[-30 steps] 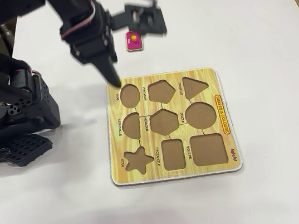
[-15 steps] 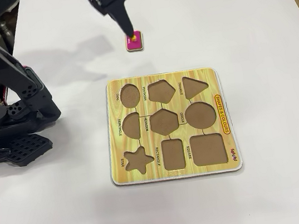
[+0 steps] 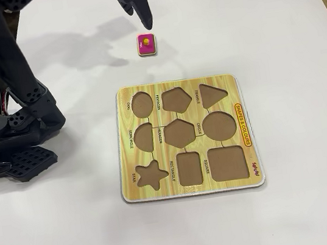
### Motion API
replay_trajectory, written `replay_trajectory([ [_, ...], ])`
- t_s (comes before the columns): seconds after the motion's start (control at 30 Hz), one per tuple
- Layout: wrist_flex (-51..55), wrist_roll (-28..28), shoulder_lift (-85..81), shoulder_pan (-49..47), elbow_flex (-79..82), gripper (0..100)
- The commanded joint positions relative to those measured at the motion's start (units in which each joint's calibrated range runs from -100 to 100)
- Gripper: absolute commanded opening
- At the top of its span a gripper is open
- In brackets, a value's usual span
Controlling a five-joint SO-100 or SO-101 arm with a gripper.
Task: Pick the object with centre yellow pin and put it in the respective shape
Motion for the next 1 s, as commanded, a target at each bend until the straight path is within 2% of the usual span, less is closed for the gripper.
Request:
replay_trajectory([
  [0.0, -0.69, -0.17, 2.57, -1.81, -6.38, 22],
  [0.17, -1.72, -0.17, 8.68, -2.79, -9.53, 22],
  [0.47, -16.33, 0.46, 16.71, -5.04, -8.63, 22],
  [0.97, -15.55, 0.51, 22.15, -6.21, -7.1, 22],
])
